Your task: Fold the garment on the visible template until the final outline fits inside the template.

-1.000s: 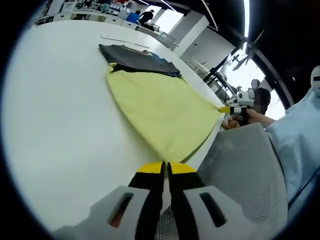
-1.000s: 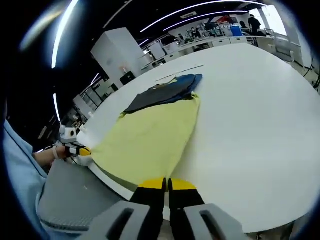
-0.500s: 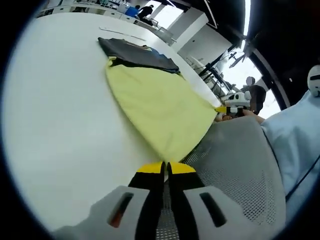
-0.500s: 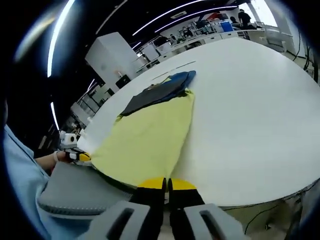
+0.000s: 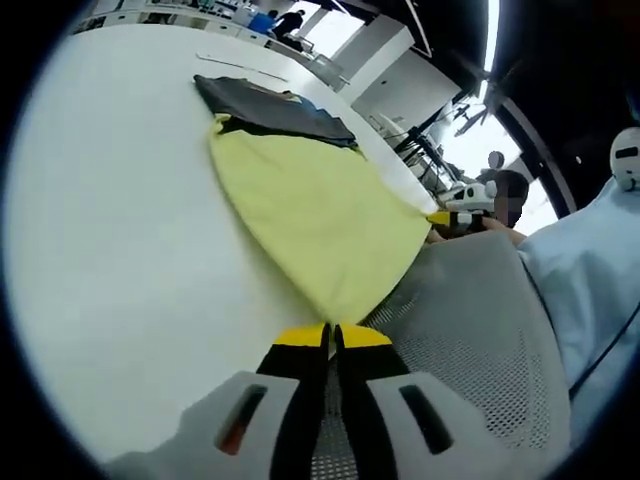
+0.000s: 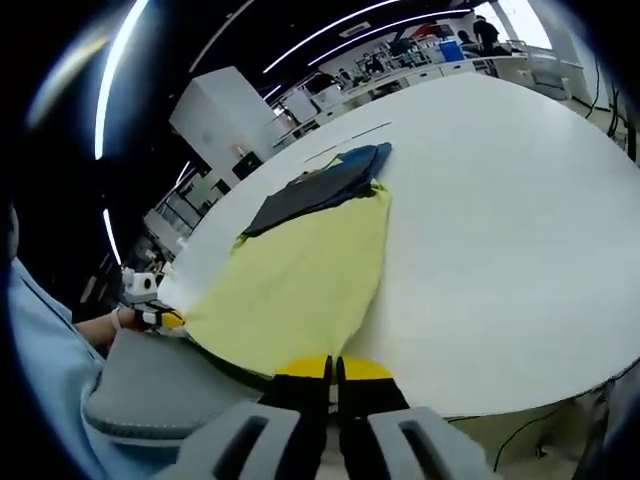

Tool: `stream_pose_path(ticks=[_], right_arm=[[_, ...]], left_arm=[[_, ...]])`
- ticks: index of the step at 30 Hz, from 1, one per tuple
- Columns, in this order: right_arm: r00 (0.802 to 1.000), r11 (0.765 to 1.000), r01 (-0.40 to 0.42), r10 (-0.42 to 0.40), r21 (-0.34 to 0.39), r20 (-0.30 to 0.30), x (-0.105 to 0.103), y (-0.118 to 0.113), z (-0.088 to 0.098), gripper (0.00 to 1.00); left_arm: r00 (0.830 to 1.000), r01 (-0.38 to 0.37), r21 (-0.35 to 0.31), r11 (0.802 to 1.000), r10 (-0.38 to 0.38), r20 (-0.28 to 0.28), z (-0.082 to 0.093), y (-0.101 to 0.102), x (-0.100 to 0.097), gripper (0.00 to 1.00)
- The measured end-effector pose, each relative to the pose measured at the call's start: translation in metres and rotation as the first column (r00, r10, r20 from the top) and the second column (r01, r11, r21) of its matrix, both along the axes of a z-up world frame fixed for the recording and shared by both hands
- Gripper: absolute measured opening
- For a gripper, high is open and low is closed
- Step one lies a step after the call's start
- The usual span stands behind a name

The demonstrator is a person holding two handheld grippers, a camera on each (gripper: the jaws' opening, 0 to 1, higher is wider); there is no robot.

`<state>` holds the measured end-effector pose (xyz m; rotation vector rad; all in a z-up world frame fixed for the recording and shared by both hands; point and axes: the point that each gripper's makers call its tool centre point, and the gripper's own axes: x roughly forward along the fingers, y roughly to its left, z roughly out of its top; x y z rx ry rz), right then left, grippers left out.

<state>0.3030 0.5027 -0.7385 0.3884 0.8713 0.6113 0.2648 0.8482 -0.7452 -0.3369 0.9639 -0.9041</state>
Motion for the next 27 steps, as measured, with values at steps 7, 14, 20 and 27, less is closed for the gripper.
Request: stream_pose_path(ticks=[7,14,20,27], right_arm=[[1.000,0.997,0.028,-0.028,0.070,0.000,0.022,0.001,0.014,0.00],[0.998,0.989,0.055,-0.060,0.140,0.032,0.057,0.007,0.036,0.00],[0.994,0.976,0.079,-0.092,0.202,0.054,0.091,0.011,0.053,0.00],[0.985,0.960,0.122,-0.149,0.250,0.088,0.137,0.007,0.070,0.00]], left_arm=[[1.000,-0.007,-0.017,1.000,0.007,0.026,0.014,-0.003,0.021,0.00],[0.992,-0.087,-0.043,0.995,0.091,0.088,0.028,-0.005,0.057,0.00],[0.976,-0.174,-0.122,0.977,0.188,0.111,0.050,-0.004,0.093,0.00],[0.955,-0.195,-0.144,0.970,0.221,0.198,0.080,-0.001,0.135,0.00]])
